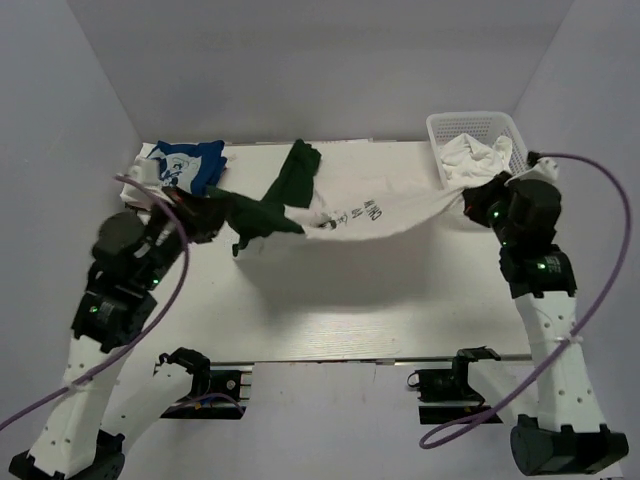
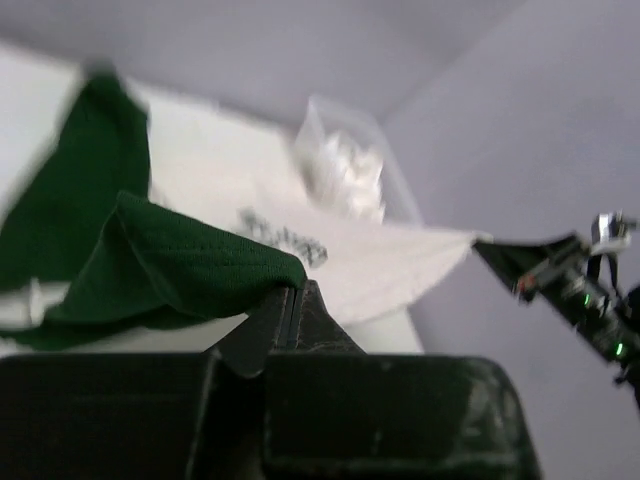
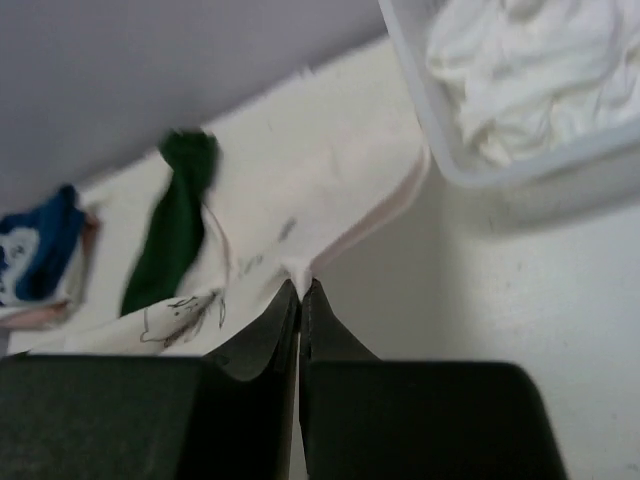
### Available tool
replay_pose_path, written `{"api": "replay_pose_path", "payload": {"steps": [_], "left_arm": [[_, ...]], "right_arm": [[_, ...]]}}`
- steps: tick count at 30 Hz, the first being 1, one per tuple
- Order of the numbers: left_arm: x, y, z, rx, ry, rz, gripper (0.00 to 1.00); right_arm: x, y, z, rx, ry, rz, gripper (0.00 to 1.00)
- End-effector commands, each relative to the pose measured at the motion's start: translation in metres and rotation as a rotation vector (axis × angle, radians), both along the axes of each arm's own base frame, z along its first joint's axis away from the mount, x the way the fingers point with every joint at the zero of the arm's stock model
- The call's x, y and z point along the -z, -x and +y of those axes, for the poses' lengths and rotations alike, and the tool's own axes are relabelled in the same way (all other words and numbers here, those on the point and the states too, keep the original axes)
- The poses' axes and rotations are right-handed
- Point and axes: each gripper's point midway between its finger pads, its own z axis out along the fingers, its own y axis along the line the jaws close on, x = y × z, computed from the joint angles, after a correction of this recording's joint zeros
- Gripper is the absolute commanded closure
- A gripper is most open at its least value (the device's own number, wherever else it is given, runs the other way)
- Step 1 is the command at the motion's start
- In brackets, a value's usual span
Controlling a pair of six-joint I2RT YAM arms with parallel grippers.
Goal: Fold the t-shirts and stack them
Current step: Flatten out the tshirt
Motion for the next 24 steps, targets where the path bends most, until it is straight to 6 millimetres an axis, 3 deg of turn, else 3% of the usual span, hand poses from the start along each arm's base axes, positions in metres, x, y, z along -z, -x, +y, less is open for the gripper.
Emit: {"api": "replay_pose_path", "payload": {"steps": [1, 2, 3, 4, 5, 6, 7, 8, 9, 11, 12, 13, 14, 17, 22, 24], "left_arm": [[-0.088, 0.008, 0.040, -0.178, 0.048, -0.206, 1.00], [-0.106, 0.016, 0.048, -0.201, 0.055, -0.245, 1.00], [-0.157, 0.037, 0.061, -0.223, 0.067, -0.357, 1.00], [-0.152, 0.031, 0.059, -0.222, 0.055, -0.336, 1.00], [-0.169, 0.038, 0.062, -0.226, 0.062, -0.376, 1.00], [-0.203, 0.059, 0.072, -0.234, 0.071, -0.463, 1.00], [-0.213, 0.062, 0.073, -0.237, 0.066, -0.477, 1.00], [-0.228, 0.070, 0.077, -0.241, 0.069, -0.509, 1.00], [-0.258, 0.096, 0.088, -0.252, 0.094, -0.593, 1.00], [-0.276, 0.105, 0.094, -0.262, 0.080, -0.632, 1.00], [-0.300, 0.131, 0.105, -0.273, 0.108, -0.710, 1.00], [-0.309, 0.143, 0.113, -0.295, 0.123, -0.744, 1.00], [-0.315, 0.146, 0.119, -0.323, 0.123, -0.759, 1.00], [-0.336, 0.181, 0.138, -0.363, 0.169, -0.856, 1.00], [-0.353, 0.196, 0.147, -0.388, 0.197, -0.928, 1.00], [-0.357, 0.178, 0.142, -0.404, 0.176, -0.922, 1.00]], "right_arm": [[-0.069, 0.016, -0.015, 0.059, 0.037, -0.149, 1.00], [-0.096, 0.022, -0.019, 0.075, 0.042, -0.205, 1.00], [-0.157, 0.041, -0.025, 0.100, 0.043, -0.337, 1.00], [-0.150, 0.041, -0.025, 0.098, 0.052, -0.305, 1.00], [-0.163, 0.046, -0.028, 0.107, 0.064, -0.332, 1.00], [-0.190, 0.058, -0.029, 0.108, 0.074, -0.394, 1.00], [-0.216, 0.072, -0.031, 0.109, 0.077, -0.458, 1.00], [-0.229, 0.079, -0.030, 0.102, 0.083, -0.493, 1.00], [-0.264, 0.100, -0.033, 0.110, 0.103, -0.582, 1.00], [-0.279, 0.114, -0.038, 0.128, 0.119, -0.607, 1.00], [-0.297, 0.126, -0.041, 0.135, 0.144, -0.651, 1.00], [-0.316, 0.143, -0.043, 0.147, 0.145, -0.703, 1.00], [-0.324, 0.149, -0.045, 0.154, 0.152, -0.725, 1.00], [-0.361, 0.184, -0.055, 0.208, 0.170, -0.848, 1.00], [-0.375, 0.194, -0.055, 0.206, 0.169, -0.908, 1.00], [-0.372, 0.180, -0.053, 0.200, 0.171, -0.883, 1.00]]}}
